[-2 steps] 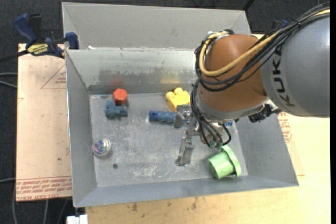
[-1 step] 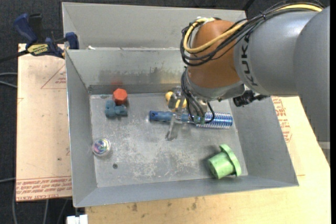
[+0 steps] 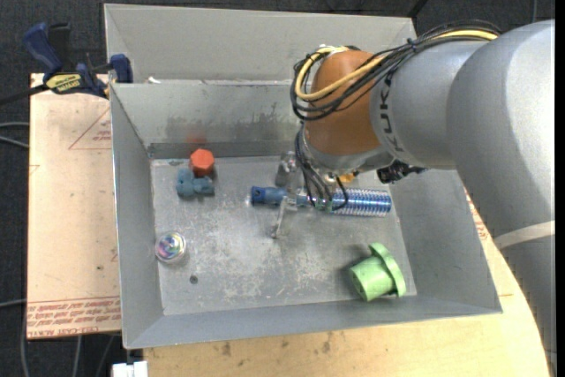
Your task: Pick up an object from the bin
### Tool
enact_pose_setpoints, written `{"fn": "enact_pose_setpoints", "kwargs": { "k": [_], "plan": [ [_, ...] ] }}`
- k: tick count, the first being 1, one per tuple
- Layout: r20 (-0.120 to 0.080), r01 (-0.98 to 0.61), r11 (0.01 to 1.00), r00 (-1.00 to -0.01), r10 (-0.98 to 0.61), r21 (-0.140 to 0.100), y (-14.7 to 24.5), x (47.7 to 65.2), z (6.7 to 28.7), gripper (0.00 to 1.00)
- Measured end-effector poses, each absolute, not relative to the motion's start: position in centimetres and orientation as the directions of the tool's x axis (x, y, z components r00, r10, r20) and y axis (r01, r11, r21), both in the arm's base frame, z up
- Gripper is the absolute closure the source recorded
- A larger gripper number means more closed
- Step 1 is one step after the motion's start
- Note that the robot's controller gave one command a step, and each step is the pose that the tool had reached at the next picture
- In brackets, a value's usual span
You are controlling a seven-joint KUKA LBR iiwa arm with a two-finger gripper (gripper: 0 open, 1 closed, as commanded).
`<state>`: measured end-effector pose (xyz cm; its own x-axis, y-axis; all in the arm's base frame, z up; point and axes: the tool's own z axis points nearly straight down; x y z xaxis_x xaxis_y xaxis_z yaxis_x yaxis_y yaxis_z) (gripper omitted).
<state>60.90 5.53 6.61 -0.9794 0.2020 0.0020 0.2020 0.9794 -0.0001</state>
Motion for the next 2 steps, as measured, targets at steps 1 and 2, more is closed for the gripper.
{"fn": "enact_pose_setpoints", "kwargs": {
  "k": [1,2],
  "plan": [
    [-0.002,0.202,0.979,-0.979,0.202,0.002,5.6,61.1,7.1,1.0],
    [-0.009,0.149,0.989,-0.989,0.149,0.003,6.9,58.5,20.6,1.0]
  ]
}}
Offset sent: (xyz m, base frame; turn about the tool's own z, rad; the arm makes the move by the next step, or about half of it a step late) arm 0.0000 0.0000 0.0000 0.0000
